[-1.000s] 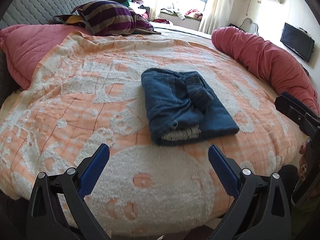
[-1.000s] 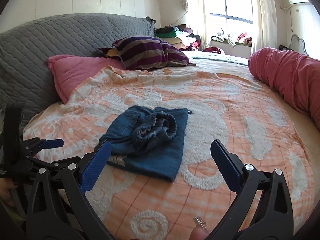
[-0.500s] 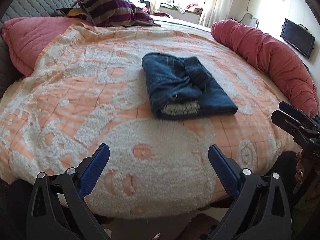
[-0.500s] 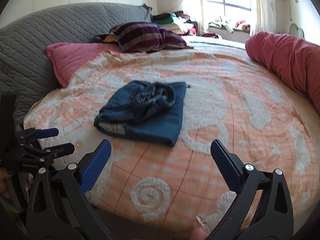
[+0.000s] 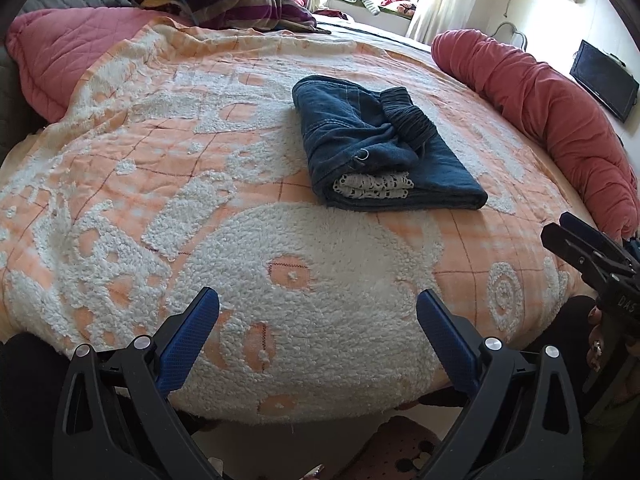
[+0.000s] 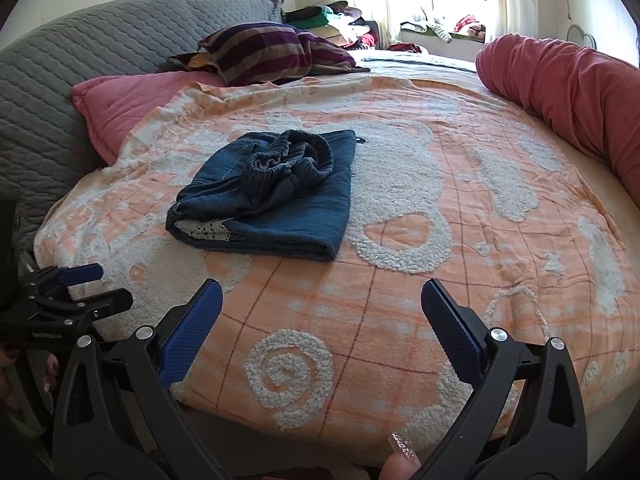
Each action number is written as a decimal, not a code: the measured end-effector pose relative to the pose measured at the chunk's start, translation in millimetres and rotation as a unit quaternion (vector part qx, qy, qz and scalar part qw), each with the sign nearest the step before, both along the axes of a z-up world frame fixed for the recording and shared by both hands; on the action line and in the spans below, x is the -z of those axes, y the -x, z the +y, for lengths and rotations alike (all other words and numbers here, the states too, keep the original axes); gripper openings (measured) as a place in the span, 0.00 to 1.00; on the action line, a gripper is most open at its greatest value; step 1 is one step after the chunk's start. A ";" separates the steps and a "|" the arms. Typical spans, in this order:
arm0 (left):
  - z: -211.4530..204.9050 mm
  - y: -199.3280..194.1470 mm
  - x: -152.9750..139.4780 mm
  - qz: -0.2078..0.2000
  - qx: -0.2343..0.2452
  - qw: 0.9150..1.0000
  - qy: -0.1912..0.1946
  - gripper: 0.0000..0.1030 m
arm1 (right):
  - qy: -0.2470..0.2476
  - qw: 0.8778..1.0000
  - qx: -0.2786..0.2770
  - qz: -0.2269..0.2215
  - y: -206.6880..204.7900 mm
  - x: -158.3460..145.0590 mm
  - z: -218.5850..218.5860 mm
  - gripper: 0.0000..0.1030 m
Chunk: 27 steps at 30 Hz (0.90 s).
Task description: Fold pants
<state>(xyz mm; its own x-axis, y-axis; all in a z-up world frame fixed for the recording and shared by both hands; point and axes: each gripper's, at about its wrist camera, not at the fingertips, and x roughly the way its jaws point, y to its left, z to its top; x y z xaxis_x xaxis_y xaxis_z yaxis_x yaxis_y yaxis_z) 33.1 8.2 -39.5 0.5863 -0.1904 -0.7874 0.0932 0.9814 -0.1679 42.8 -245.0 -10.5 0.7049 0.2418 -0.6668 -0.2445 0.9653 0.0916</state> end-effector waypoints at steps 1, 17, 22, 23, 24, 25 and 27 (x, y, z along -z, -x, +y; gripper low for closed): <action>0.1 0.0 0.0 0.000 0.000 1.000 0.000 0.96 | 0.000 1.000 -0.001 0.001 0.0 0.4 0.2 0.91; 0.7 -1.3 -3.9 -0.001 -0.006 1.000 -0.006 0.96 | 0.000 1.000 -0.002 -0.001 1.0 -0.2 -0.3 0.91; -0.1 -1.7 -5.8 -0.004 -0.006 1.000 -0.009 0.96 | 0.000 1.000 0.001 -0.001 0.4 -1.2 -1.3 0.91; -0.3 -1.8 -6.1 -0.004 -0.006 1.000 -0.010 0.96 | -0.001 1.000 0.002 -0.001 0.2 -1.5 -1.8 0.91; -0.2 -1.9 -6.3 -0.004 -0.006 1.000 -0.010 0.96 | -0.001 1.000 0.003 -0.001 -0.3 -2.0 -2.1 0.91; -0.1 -1.8 -7.0 -0.005 -0.007 1.000 -0.011 0.96 | -0.001 1.000 0.004 -0.001 -0.6 -2.5 -2.2 0.91; -0.7 -1.1 -8.6 -0.010 -0.006 1.000 -0.011 0.96 | -0.001 1.000 0.004 -0.001 -1.0 -2.6 -2.1 0.91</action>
<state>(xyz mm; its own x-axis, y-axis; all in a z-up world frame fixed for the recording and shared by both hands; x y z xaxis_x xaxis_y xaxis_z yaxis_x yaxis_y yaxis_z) 34.2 7.5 -30.9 0.6036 -0.1652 -0.7800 0.0843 0.9860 -0.1436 43.8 -247.1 -7.9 0.7075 0.2373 -0.6657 -0.2368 0.9671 0.0930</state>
